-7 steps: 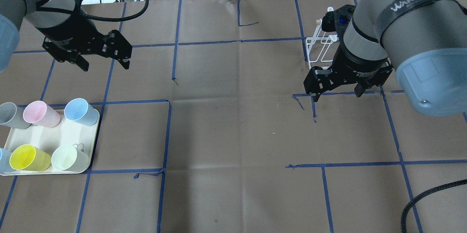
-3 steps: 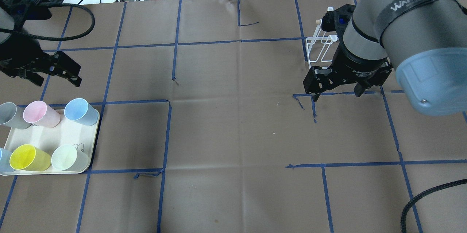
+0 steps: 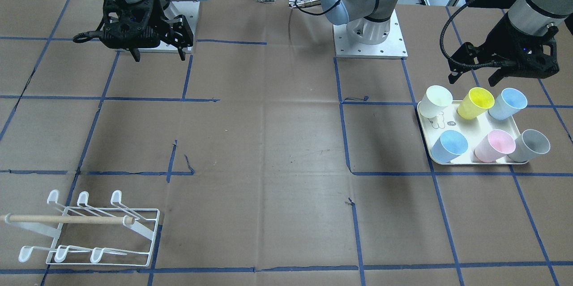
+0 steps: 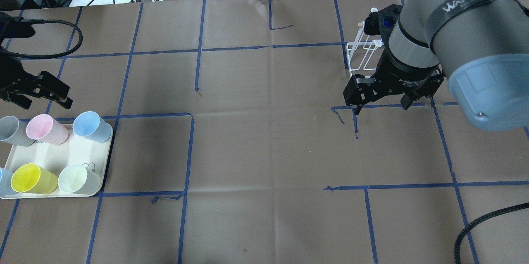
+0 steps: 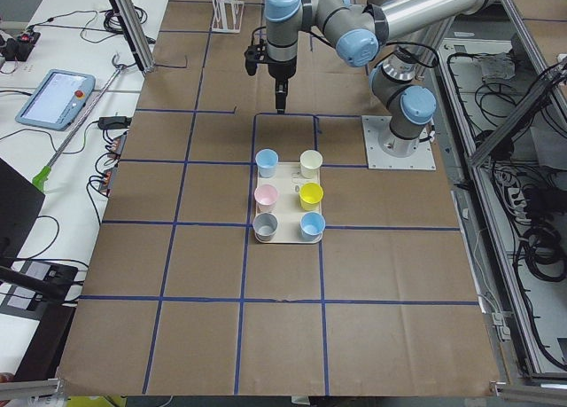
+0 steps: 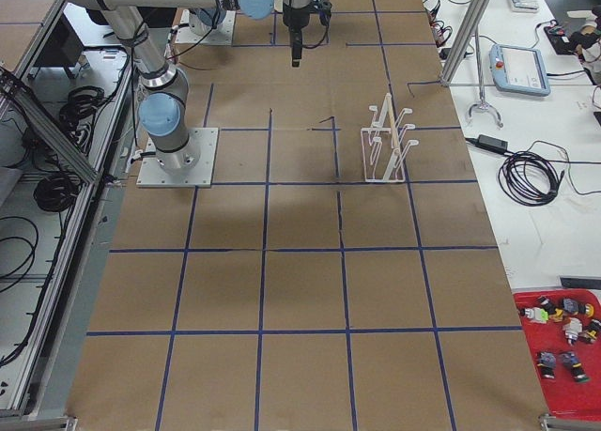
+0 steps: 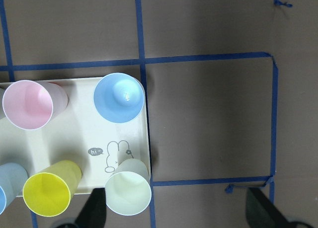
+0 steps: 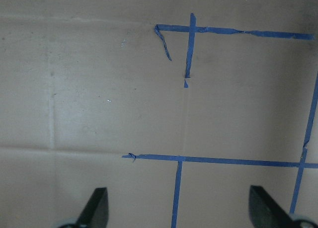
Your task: Transfer IKEA cup to right arm and place on rack
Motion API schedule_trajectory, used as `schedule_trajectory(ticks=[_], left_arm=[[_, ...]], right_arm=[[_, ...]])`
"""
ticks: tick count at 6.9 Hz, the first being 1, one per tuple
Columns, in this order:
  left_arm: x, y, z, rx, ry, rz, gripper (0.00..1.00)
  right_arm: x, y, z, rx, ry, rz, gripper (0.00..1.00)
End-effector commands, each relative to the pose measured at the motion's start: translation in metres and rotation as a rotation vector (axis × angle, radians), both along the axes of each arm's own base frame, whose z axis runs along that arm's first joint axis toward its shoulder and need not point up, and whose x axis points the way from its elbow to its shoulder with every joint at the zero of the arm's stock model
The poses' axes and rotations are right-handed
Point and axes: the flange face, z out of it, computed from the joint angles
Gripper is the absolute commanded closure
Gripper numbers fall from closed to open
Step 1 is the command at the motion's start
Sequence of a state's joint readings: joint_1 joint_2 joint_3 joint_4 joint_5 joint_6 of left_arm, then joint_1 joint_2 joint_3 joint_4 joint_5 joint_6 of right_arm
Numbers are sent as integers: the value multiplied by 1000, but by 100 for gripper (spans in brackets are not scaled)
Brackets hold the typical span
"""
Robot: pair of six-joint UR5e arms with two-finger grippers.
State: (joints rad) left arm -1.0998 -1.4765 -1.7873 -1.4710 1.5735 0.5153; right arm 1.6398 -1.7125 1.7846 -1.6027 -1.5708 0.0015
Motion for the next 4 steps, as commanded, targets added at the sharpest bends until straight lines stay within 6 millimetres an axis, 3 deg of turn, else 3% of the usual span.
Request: schedule_trajectory(ticks=[1,4], left_arm=[[10,-19,-42,-6,2,0,1],[15,-31,-134,-13,0,0,1]], right_arm=[[0,1,0,1,0,1,0],[0,0,-1,3,0,2,0]])
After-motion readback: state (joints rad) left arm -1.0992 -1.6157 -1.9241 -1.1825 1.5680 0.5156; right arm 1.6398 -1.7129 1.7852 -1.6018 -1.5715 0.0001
